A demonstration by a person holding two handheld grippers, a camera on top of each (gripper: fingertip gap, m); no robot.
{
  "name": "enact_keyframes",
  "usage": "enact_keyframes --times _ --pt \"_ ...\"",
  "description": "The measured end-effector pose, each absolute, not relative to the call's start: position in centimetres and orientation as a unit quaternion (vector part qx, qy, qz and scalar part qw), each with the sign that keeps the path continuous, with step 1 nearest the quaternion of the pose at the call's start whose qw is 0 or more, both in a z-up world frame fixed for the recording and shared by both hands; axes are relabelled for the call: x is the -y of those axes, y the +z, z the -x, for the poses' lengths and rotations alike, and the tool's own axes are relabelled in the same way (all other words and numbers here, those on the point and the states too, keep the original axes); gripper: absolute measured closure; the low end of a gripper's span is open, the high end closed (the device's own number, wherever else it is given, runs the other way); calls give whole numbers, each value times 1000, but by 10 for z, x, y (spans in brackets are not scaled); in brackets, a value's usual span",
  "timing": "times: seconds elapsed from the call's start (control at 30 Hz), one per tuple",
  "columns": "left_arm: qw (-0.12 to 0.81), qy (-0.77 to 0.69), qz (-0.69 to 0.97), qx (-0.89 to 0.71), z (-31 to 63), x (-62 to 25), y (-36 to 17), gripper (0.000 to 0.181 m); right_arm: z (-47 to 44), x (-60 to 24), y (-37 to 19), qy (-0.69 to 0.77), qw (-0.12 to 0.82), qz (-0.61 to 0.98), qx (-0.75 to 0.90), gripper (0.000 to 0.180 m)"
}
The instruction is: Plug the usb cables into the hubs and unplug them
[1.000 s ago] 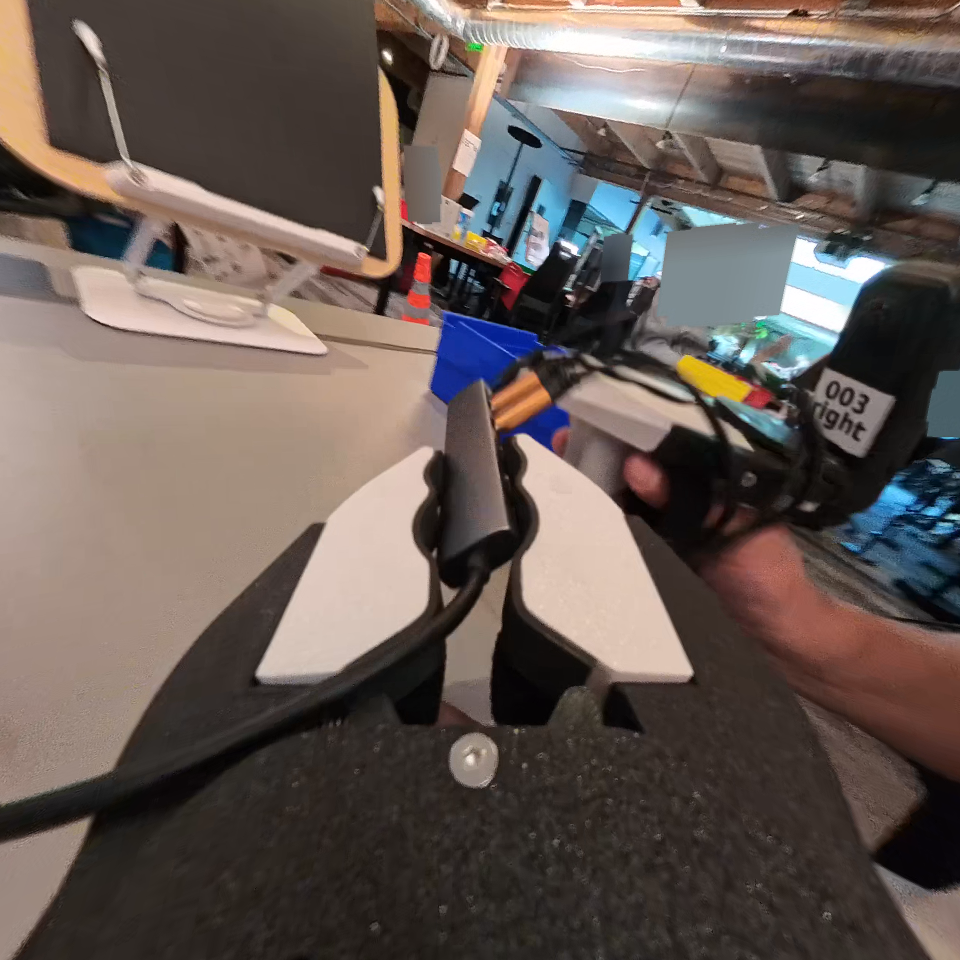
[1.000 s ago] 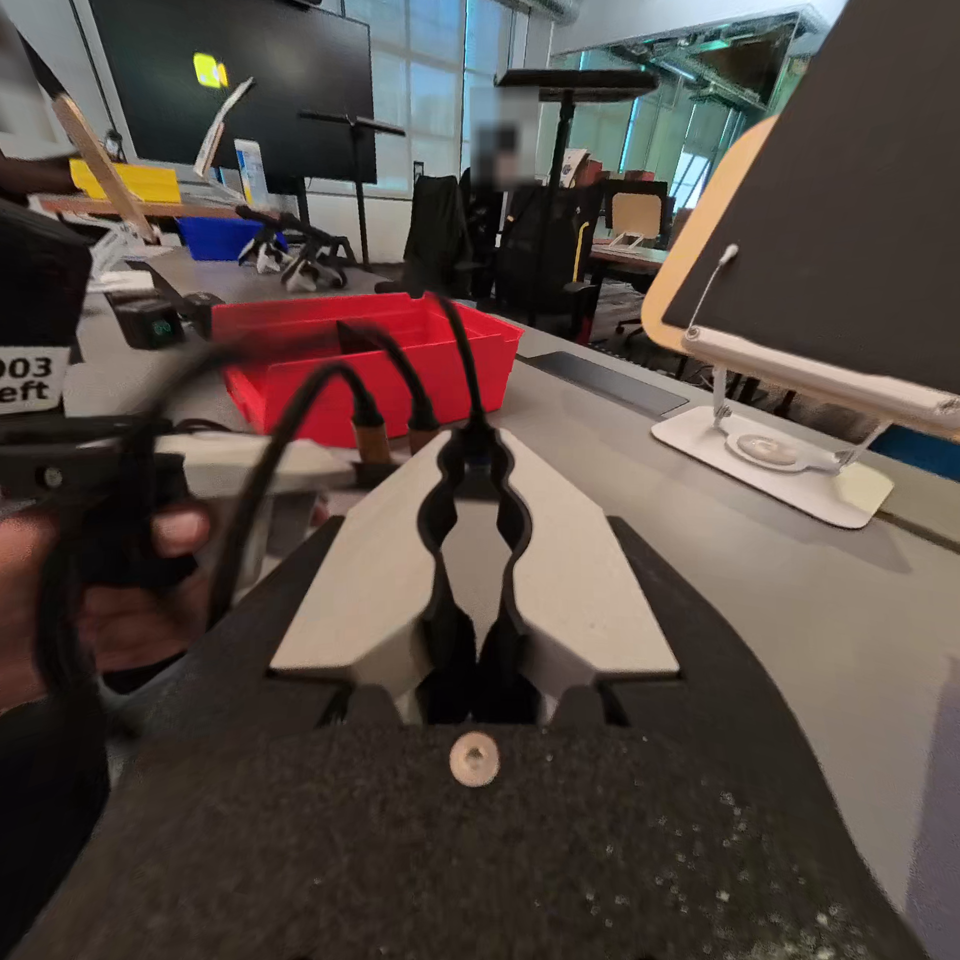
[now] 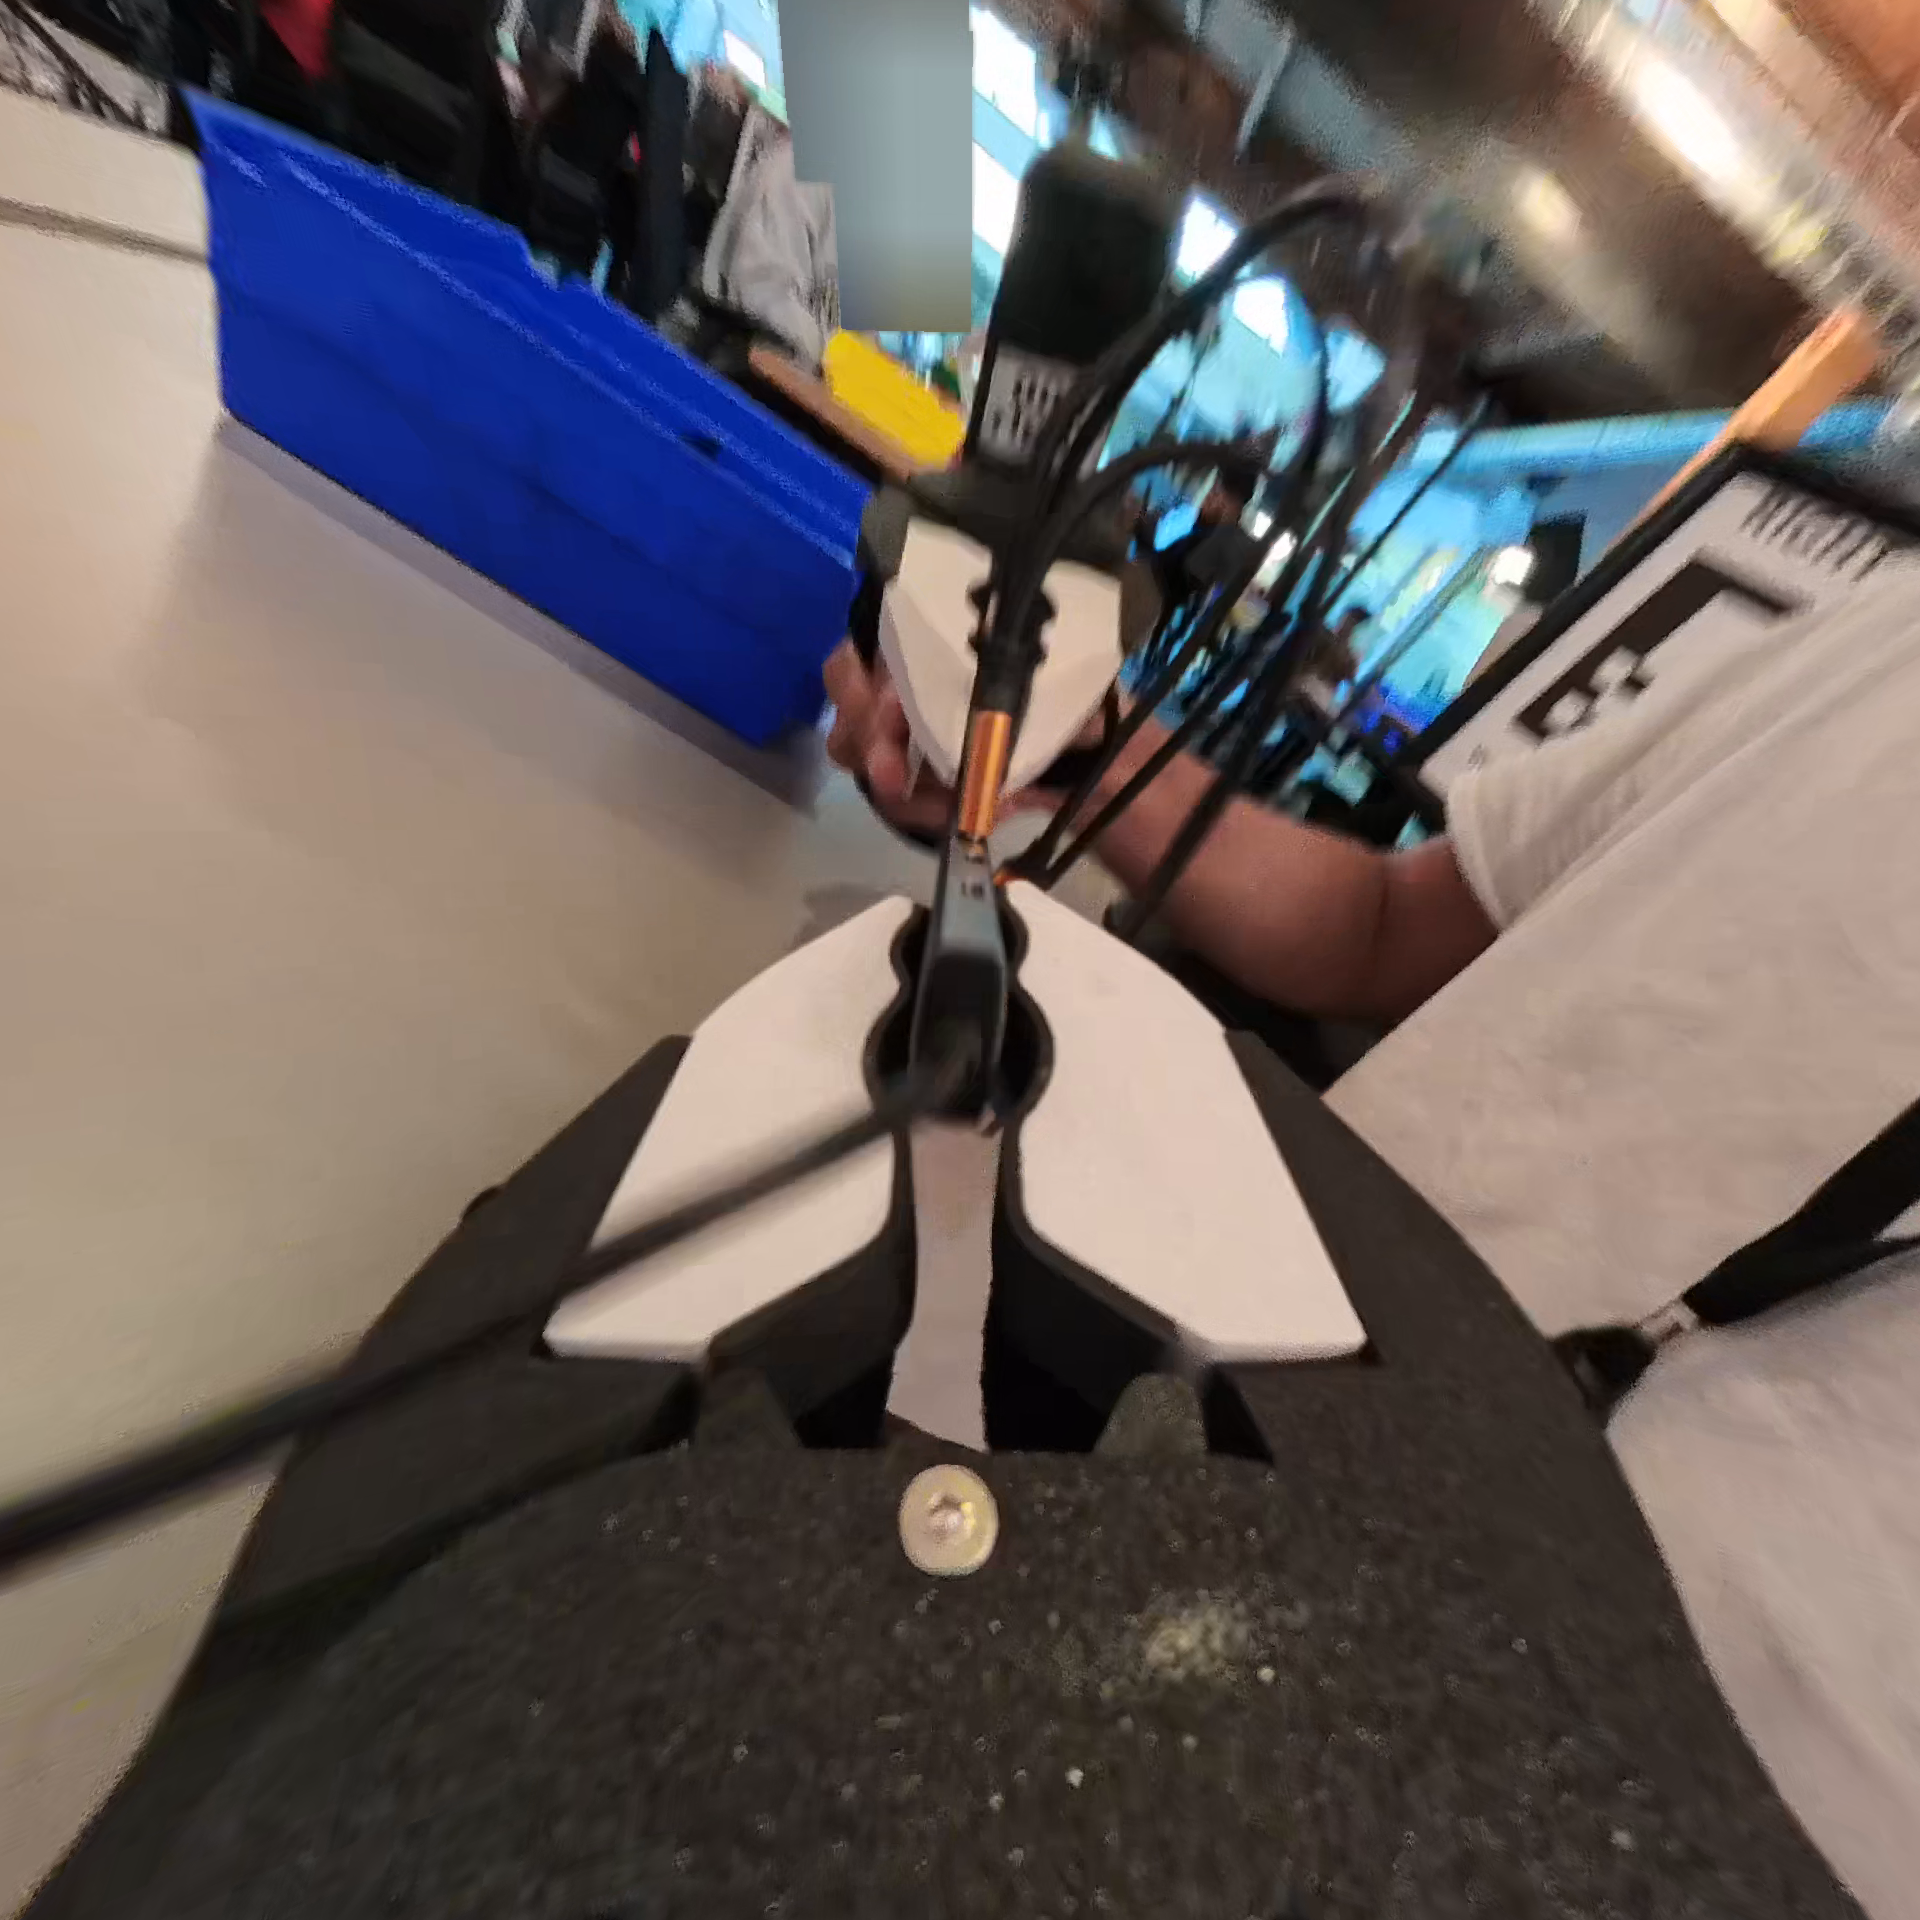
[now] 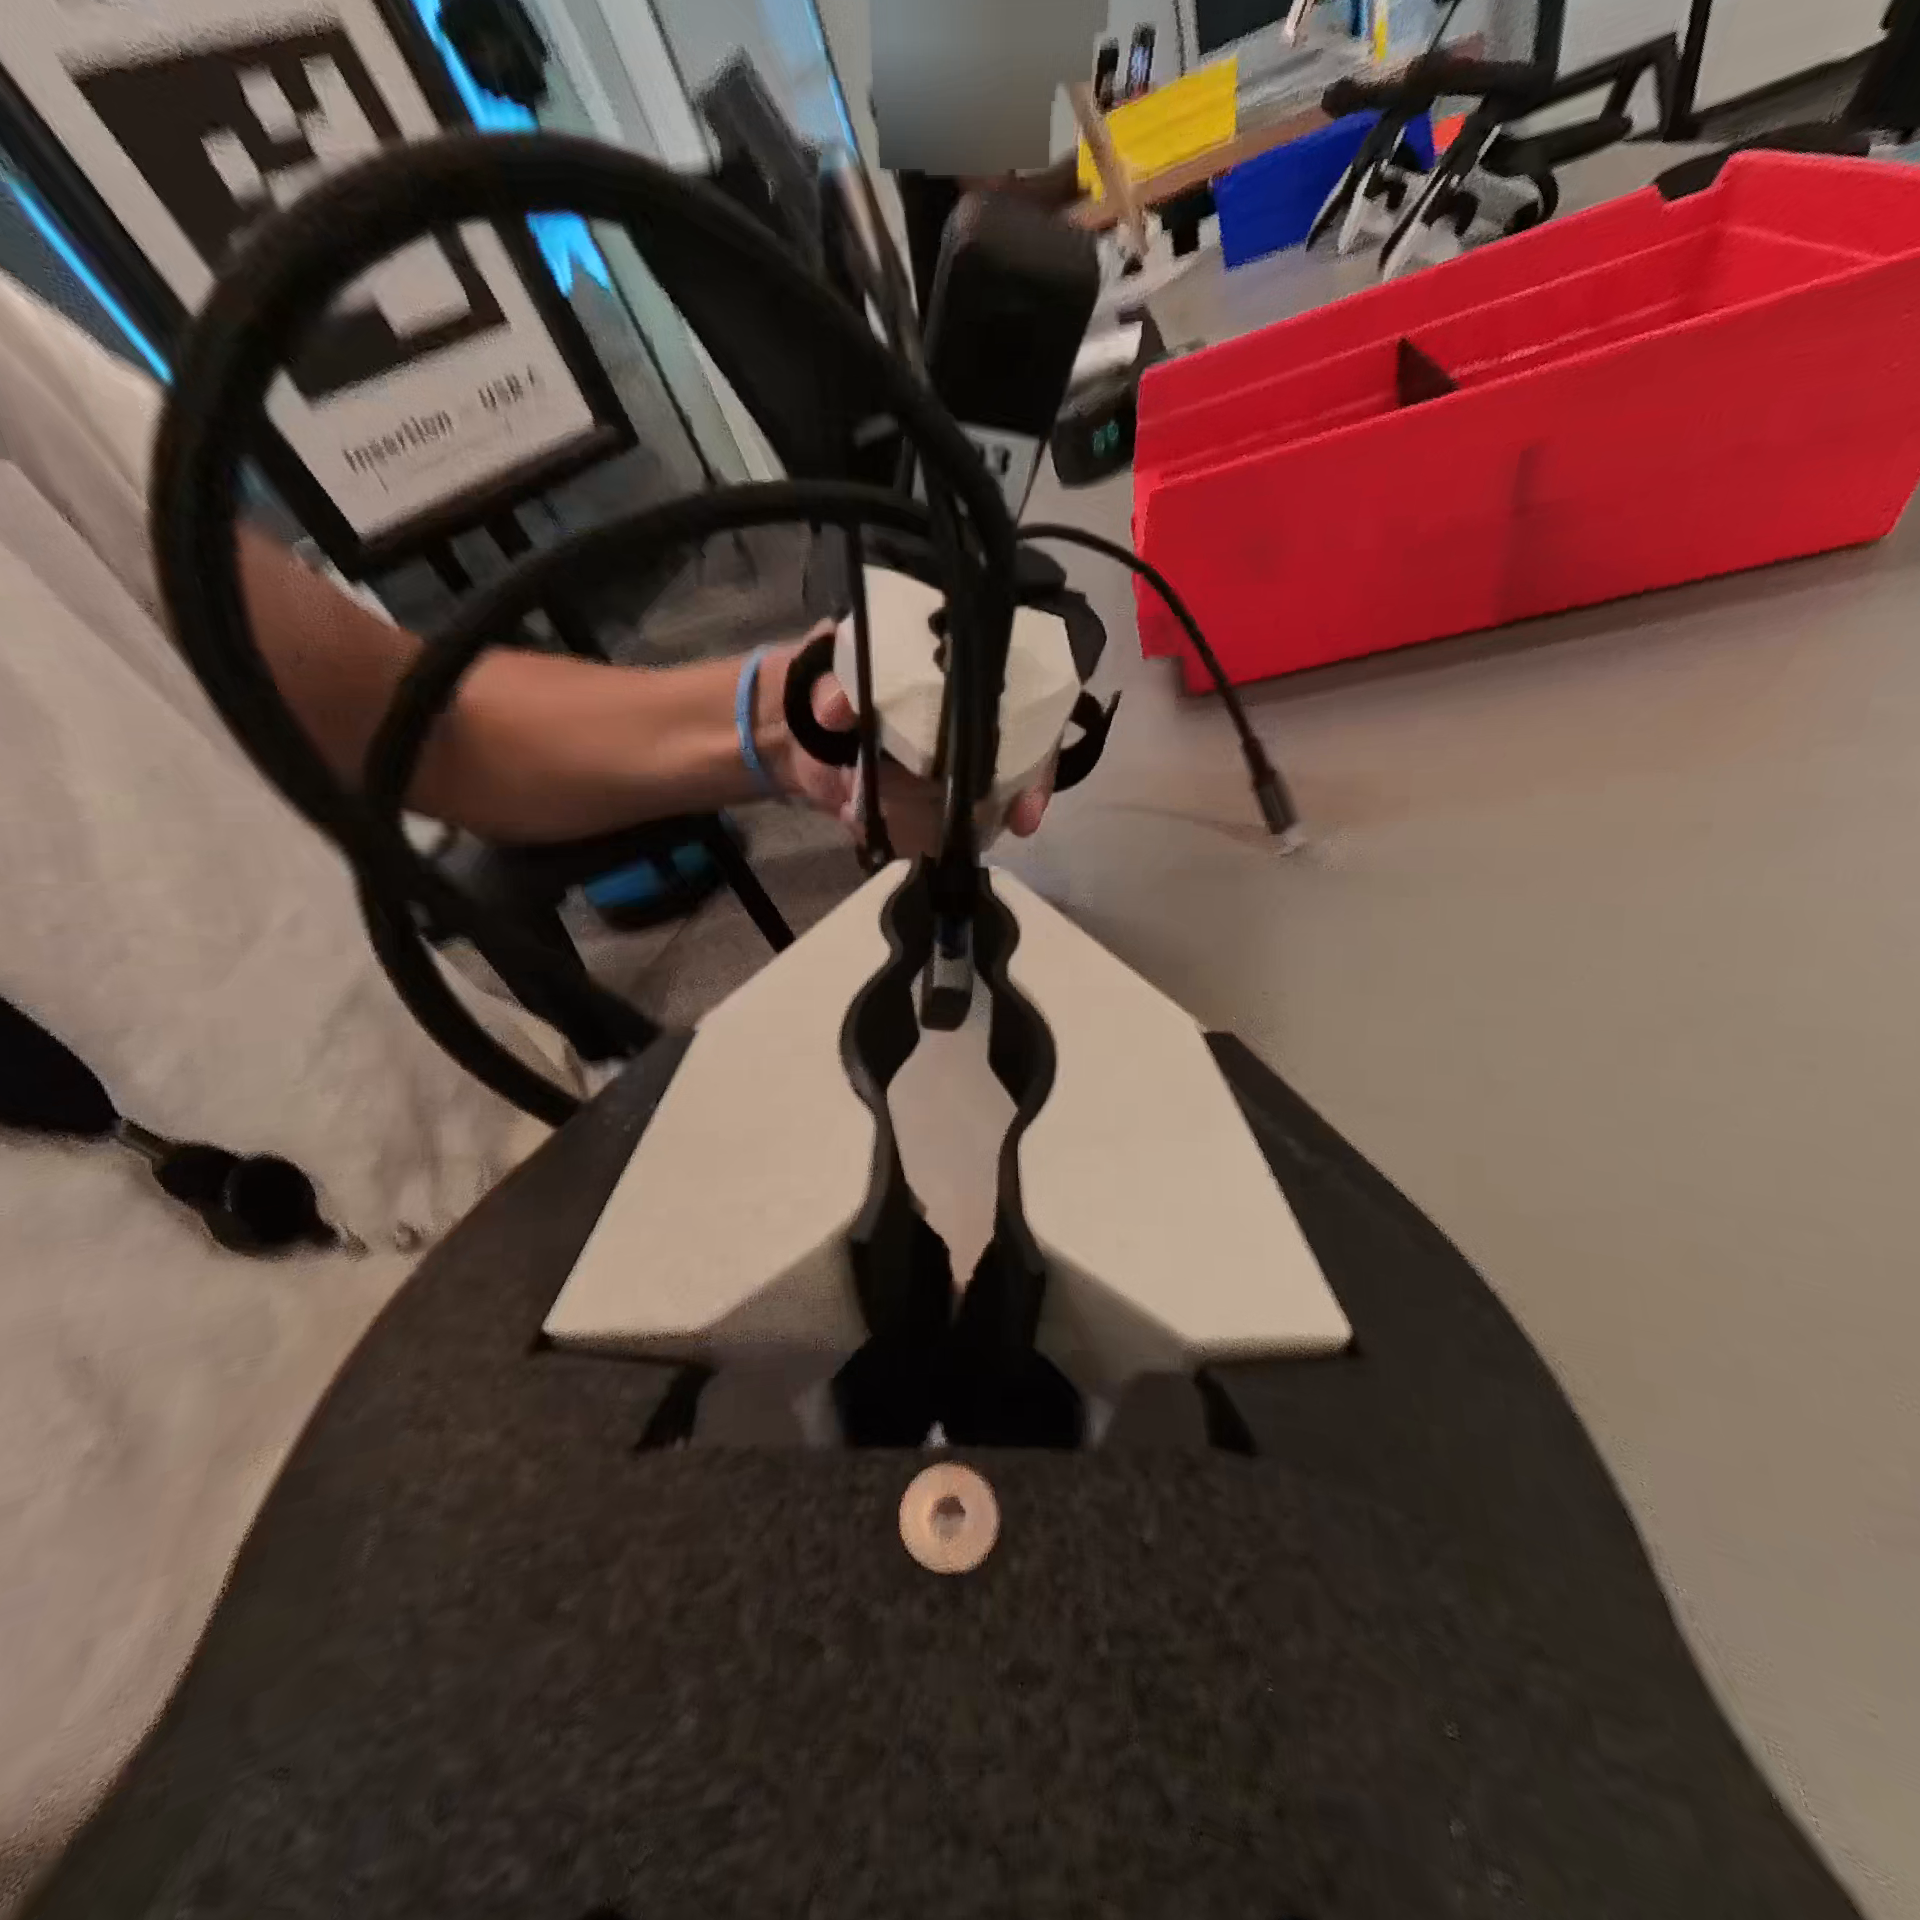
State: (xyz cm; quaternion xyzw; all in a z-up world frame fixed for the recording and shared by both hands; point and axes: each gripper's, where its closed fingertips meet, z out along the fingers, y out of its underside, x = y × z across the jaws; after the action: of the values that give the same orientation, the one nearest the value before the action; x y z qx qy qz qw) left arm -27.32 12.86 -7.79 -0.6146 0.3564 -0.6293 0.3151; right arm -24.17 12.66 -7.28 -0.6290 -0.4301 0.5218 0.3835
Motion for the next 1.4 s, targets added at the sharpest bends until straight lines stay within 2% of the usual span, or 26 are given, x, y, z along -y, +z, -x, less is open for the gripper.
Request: enact_keyframes --times 0.2,0.3,0.37,0.47,0.57,0.77,1.4 --pt "336 -682 621 -189 271 -173 -59 171 252 -166 -71 662 382 628 148 175" --pt "327 -650 658 -193 259 -171 -79 154 259 -169 -69 681 386 614 100 175" --pt "321 -654 659 -185 258 -168 -83 159 259 -170 -67 665 407 617 108 175" --pt "315 -634 669 -228 258 -159 -92 171 268 -160 -72 666 379 627 142 175" --pt "314 -624 668 -256 260 -155 -93 171 270 -155 -79 658 356 643 165 175" --pt "313 -666 632 -241 270 -157 -78 171 261 -159 -66 617 423 634 197 175" --pt "328 -739 561 -179 262 -152 -55 171 266 -156 -66 670 393 614 140 175"
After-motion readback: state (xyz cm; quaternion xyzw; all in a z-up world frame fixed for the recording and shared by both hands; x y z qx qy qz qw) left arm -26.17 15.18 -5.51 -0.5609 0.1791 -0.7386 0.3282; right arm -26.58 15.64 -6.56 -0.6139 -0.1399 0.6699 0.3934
